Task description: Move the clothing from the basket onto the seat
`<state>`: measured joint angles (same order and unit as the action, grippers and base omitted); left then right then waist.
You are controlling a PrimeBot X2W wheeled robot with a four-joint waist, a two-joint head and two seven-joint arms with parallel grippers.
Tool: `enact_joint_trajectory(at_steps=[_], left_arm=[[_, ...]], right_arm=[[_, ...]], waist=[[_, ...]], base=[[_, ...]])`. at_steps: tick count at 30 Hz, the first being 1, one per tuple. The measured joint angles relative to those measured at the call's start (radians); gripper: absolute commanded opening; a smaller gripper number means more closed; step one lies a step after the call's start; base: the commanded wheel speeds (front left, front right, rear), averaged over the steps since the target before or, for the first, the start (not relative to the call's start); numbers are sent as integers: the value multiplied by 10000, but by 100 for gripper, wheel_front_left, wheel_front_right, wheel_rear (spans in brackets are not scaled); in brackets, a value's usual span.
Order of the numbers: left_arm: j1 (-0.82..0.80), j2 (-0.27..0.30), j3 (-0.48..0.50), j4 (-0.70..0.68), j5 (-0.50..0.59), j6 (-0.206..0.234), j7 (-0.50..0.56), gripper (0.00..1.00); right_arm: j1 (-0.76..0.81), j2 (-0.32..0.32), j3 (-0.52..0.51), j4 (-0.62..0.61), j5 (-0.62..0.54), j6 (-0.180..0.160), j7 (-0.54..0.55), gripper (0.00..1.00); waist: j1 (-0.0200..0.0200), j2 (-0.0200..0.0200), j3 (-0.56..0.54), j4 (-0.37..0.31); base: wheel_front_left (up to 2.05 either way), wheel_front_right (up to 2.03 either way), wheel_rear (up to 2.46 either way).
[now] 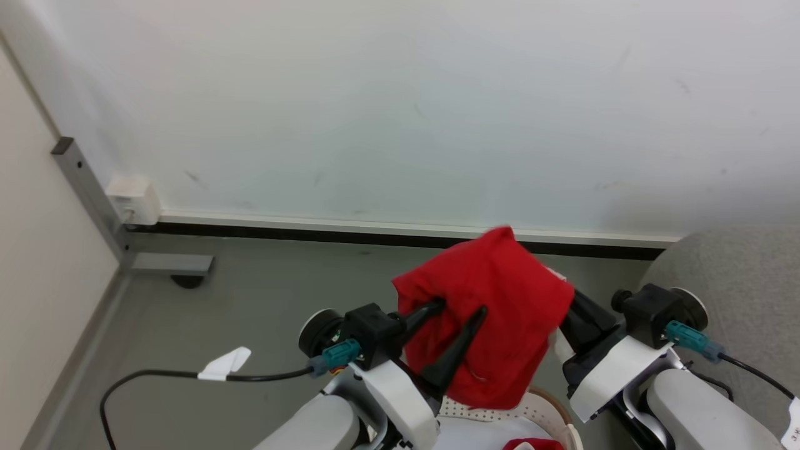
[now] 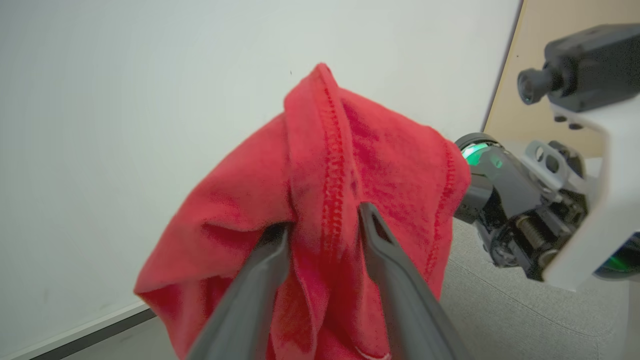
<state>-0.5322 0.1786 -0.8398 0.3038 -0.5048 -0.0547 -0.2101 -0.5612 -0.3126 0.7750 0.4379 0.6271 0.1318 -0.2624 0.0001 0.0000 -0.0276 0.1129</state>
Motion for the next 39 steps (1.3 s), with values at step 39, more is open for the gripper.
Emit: enact_joint_trajectory(at_steps=[39], left_arm=[[169, 27, 117, -370, 658, -203, -529, 100]], right_arm=[[1334, -894, -3676, -3076, -1302, 0, -2, 0]], waist=[[0, 0, 681, -4560]], base=[[0, 0, 0]])
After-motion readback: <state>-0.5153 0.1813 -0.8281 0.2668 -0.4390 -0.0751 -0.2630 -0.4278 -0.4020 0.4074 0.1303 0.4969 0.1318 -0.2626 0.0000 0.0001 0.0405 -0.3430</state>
